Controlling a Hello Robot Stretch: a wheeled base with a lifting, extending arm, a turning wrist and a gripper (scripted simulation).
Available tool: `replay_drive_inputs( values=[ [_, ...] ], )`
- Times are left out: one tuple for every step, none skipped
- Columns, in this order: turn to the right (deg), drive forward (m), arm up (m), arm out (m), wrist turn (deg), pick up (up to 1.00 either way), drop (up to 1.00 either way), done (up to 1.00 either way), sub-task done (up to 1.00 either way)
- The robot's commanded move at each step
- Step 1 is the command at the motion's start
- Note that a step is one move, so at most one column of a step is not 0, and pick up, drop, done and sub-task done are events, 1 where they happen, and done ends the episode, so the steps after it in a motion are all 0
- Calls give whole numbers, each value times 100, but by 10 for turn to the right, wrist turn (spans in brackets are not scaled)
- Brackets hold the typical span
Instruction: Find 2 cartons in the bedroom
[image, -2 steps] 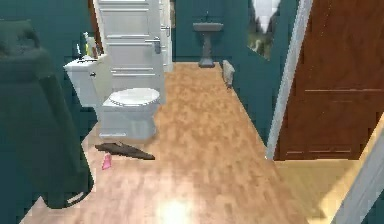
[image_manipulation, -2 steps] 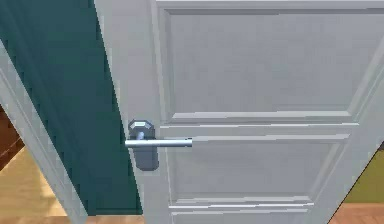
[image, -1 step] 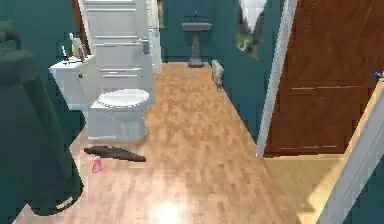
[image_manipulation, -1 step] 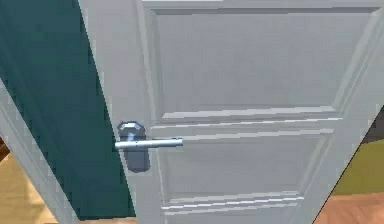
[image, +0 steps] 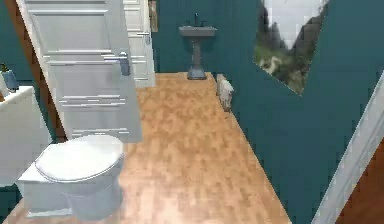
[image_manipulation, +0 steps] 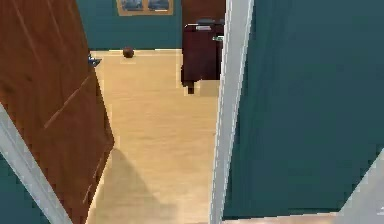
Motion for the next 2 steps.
replay_drive_inputs(
  values=[
    [0, 100, 0, 0, 0, 0, 0, 0, 0],
    [0, 100, 0, 0, 0, 0, 0, 0, 0]
  ],
)
